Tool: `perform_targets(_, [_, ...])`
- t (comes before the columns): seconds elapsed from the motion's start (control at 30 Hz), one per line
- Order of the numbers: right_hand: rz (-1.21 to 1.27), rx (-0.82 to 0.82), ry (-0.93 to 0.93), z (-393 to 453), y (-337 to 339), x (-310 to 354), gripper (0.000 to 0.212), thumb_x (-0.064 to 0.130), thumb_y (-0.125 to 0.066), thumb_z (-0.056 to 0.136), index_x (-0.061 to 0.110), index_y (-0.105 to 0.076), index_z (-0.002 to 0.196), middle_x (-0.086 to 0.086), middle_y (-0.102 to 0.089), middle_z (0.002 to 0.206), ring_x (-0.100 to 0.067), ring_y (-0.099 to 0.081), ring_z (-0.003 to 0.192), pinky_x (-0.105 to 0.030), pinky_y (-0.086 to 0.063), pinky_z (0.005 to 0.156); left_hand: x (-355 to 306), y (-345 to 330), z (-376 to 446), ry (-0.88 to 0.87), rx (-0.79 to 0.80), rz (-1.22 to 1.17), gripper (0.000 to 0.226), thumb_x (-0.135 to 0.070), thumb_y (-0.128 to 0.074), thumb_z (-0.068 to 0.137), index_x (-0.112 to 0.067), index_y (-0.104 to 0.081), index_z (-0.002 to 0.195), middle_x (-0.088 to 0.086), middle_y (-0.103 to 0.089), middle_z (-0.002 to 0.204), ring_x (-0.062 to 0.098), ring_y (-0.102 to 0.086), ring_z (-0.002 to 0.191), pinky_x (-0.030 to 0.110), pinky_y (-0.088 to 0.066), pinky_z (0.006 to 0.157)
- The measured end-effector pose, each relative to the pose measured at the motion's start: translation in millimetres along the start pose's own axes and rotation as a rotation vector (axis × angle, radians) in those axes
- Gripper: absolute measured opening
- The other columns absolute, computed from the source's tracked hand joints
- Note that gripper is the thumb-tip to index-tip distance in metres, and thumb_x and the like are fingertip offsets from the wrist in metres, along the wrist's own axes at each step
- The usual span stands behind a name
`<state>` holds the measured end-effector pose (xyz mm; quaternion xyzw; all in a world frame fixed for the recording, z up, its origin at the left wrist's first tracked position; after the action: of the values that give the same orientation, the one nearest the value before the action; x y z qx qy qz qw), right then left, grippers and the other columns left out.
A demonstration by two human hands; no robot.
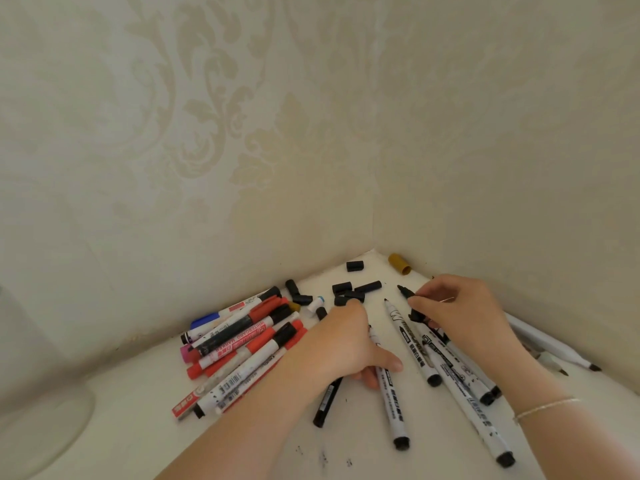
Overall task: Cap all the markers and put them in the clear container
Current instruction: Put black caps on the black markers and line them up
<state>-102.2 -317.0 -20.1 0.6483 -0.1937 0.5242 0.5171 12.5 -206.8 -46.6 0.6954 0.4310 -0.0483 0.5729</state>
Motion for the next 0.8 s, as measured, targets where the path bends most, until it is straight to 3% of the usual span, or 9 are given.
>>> perform_targets(0.07, [-0.015, 0.004, -0.002, 1, -1, -2, 0.006, 0.025, -0.076, 0.078, 0.022, -0.070, 0.076, 0.005, -0.069, 0.075, -0.011, -0.060, 0.065, -0.026, -0.046, 0.062, -2, -1, -2, -0.010, -0.007, 0.020, 0.045, -0.041, -0.077, 0.078, -0.016, -0.045, 0.098, -0.002, -0.072, 0.068, 0.005, -0.061, 0.052, 0.012, -0.040, 0.042])
perform_targets(0.17, [-0.007, 0.018, -0.010, 2, -2, -4, 0.006, 0.023, -0.076, 0.077, 0.021, -0.070, 0.076, 0.003, -0.069, 0.074, -0.011, -0.059, 0.065, -0.025, -0.045, 0.061, -4, -2, -2, -0.037, 0.008, 0.042, 0.032, -0.039, -0.074, 0.081, -0.016, -0.054, 0.084, 0.006, -0.076, 0.084, 0.010, -0.066, 0.068, 0.017, -0.040, 0.050])
perform_targets(0.3, [0.026, 0.008, -0.008, 2, 0, -3, 0.008, 0.021, -0.076, 0.078, 0.019, -0.068, 0.077, 0.001, -0.069, 0.075, -0.013, -0.059, 0.064, -0.026, -0.045, 0.060, -4, -4, -1, -0.039, 0.034, 0.061, 0.030, -0.040, -0.069, 0.086, -0.012, -0.058, 0.086, 0.009, -0.076, 0.088, 0.014, -0.069, 0.076, 0.023, -0.049, 0.066])
perform_targets(0.37, [0.046, 0.010, -0.004, 1, 1, -3, 0.007, 0.020, -0.075, 0.080, 0.018, -0.068, 0.078, 0.000, -0.069, 0.074, -0.011, -0.058, 0.062, -0.023, -0.043, 0.058, -3, -1, -2, -0.030, 0.022, 0.064, 0.029, -0.040, -0.066, 0.088, -0.014, -0.055, 0.084, 0.010, -0.076, 0.088, 0.014, -0.069, 0.073, 0.028, -0.053, 0.076])
perform_targets(0.47, [0.054, 0.018, 0.005, 1, 1, -2, 0.006, 0.019, -0.074, 0.080, 0.017, -0.068, 0.079, 0.000, -0.069, 0.074, -0.010, -0.058, 0.063, -0.021, -0.040, 0.057, -8, 13, -2, -0.109, -0.105, 0.118, 0.025, -0.041, -0.060, 0.091, -0.019, -0.056, 0.083, 0.004, -0.075, 0.080, 0.009, -0.067, 0.064, 0.028, -0.054, 0.073])
perform_targets(0.57, [0.052, 0.019, 0.015, 1, 0, -2, 0.006, 0.019, -0.075, 0.080, 0.018, -0.069, 0.078, 0.000, -0.070, 0.075, -0.011, -0.058, 0.064, -0.022, -0.041, 0.059, -21, 22, -5, -0.287, -0.254, 0.185, 0.015, -0.034, -0.052, 0.096, -0.026, -0.064, 0.102, -0.010, -0.066, 0.087, 0.006, -0.064, 0.080, 0.026, -0.051, 0.076])
perform_targets(0.67, [0.051, 0.014, 0.025, 2, 1, -3, 0.006, 0.018, -0.074, 0.080, 0.019, -0.068, 0.077, 0.002, -0.068, 0.074, -0.011, -0.057, 0.064, -0.023, -0.042, 0.060, -32, 9, -5, -0.456, -0.253, 0.253, 0.031, -0.025, -0.042, 0.101, -0.031, -0.058, 0.127, -0.005, -0.058, 0.110, 0.012, -0.054, 0.105, 0.030, -0.045, 0.091])
perform_targets(0.8, [0.079, -0.006, 0.023, 3, 3, -4, 0.009, 0.015, -0.073, 0.081, 0.019, -0.067, 0.075, 0.003, -0.067, 0.071, -0.010, -0.057, 0.062, -0.022, -0.042, 0.060, -31, -5, 1, -0.481, -0.293, 0.440, 0.037, -0.030, -0.035, 0.103, -0.035, -0.046, 0.138, -0.001, -0.053, 0.111, 0.019, -0.045, 0.108, 0.037, -0.034, 0.096])
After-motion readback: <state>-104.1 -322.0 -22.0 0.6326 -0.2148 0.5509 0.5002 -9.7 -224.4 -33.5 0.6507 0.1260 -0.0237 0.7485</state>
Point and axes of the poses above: each hand's wrist, its own z-axis towards the middle knuckle, its own y-axis out of the back of the hand, x = y × z, the point moved 7 cm from there along z, towards the middle knuckle
